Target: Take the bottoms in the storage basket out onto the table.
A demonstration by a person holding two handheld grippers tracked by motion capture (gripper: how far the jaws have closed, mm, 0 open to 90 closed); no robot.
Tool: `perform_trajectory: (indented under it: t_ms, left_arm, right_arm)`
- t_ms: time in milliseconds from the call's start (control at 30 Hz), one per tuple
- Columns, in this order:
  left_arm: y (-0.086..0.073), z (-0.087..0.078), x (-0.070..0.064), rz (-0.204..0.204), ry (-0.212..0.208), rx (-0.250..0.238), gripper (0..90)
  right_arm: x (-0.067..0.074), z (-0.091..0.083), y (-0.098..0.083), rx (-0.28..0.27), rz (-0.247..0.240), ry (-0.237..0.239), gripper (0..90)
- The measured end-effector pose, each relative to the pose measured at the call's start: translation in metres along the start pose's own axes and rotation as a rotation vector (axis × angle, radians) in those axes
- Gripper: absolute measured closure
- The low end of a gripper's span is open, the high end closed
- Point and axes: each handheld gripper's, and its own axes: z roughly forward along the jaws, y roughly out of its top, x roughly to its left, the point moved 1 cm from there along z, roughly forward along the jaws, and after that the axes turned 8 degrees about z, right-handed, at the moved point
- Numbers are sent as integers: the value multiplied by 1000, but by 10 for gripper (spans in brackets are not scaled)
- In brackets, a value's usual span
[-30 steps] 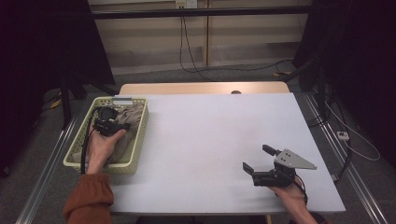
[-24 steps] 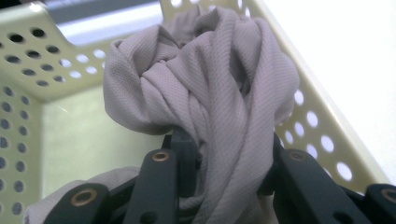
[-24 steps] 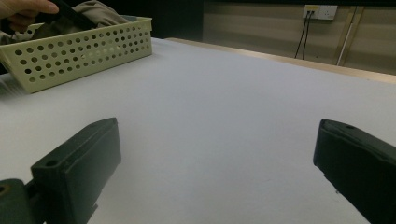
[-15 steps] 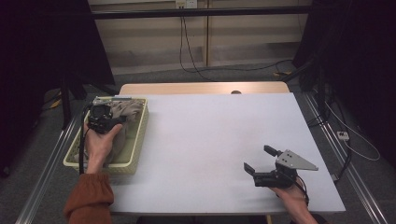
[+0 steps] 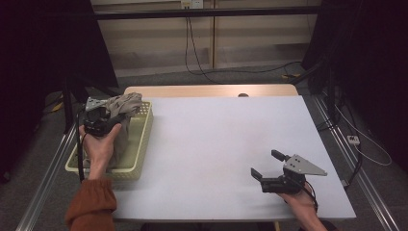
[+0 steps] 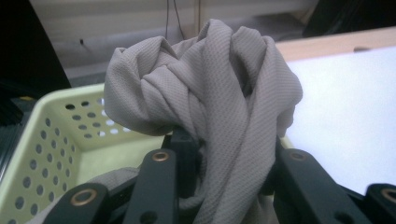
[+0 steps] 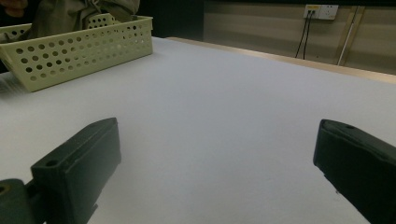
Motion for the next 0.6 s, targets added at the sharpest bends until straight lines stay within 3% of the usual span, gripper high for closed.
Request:
perform_trajectory:
  t_ms: [133, 600]
  left_arm:
    - [1, -4, 2, -30, -27, -41, 695]
    - [6, -16, 3, -58, -25, -157, 695]
  right_arm:
    - [0, 0, 0, -1, -1, 2, 8]
    - [1, 0, 0, 2, -1, 10, 8]
